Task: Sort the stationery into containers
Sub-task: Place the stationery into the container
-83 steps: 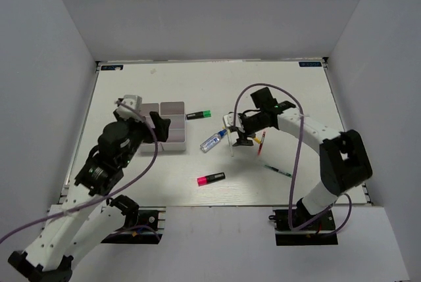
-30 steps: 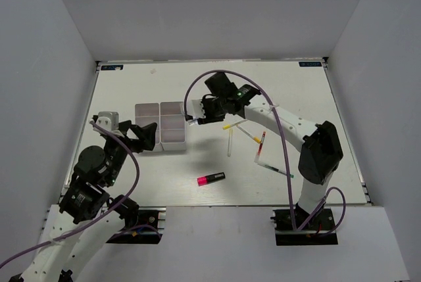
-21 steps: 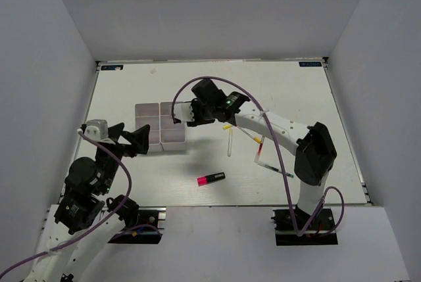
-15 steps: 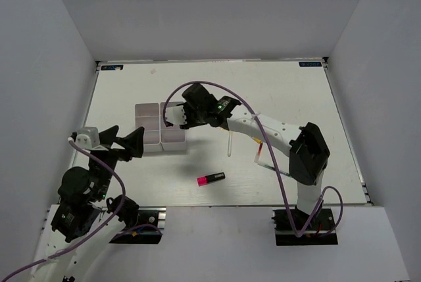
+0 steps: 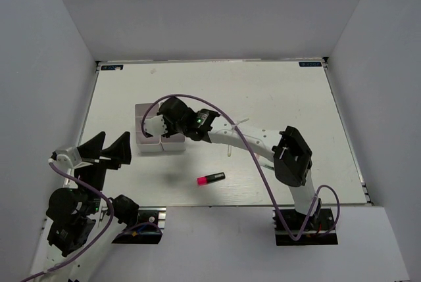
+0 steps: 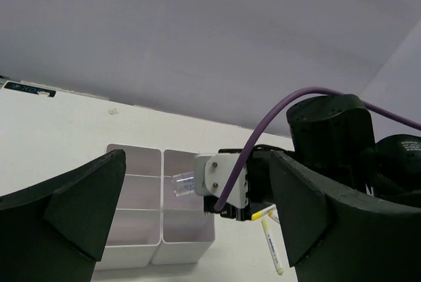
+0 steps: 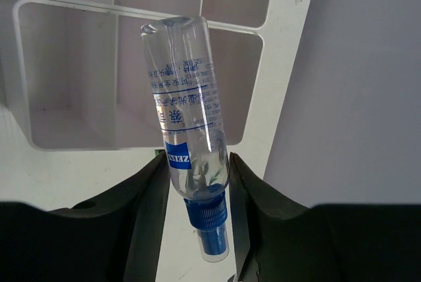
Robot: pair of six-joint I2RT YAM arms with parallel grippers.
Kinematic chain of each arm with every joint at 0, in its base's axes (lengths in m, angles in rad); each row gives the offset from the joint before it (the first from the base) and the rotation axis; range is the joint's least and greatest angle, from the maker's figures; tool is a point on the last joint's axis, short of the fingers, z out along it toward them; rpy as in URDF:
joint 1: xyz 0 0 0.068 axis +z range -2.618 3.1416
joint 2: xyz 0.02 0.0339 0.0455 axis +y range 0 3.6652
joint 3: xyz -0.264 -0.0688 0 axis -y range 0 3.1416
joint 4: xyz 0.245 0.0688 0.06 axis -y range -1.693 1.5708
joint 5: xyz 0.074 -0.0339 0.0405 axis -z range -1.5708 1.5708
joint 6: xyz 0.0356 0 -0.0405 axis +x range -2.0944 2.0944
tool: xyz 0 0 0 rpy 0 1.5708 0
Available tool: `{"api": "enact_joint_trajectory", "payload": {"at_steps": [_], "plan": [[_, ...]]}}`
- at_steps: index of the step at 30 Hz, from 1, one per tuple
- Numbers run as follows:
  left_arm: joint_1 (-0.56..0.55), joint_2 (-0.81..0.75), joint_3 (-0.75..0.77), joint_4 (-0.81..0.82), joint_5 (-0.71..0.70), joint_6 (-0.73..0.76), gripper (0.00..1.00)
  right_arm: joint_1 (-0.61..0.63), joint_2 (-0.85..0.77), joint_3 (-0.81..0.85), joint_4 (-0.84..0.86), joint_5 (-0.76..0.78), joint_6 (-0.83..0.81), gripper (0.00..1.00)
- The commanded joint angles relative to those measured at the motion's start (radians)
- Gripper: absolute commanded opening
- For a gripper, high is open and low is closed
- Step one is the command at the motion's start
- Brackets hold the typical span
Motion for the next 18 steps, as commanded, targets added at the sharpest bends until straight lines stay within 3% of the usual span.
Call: {"api": "enact_joint_trajectory", "payload": {"at_steps": [1,18], "plan": [[0.004,0.004,-0.005,-0.002,-0.001,-0.002,1.00,0.013,-0.006,0.041,0.016,0.063,-0.030,0.00],[0.004,0.013,-0.005,-0.002,0.017,-0.002,1.00,0.016,0.094,0.072,-0.077,0.197,-0.122,0.00]]}}
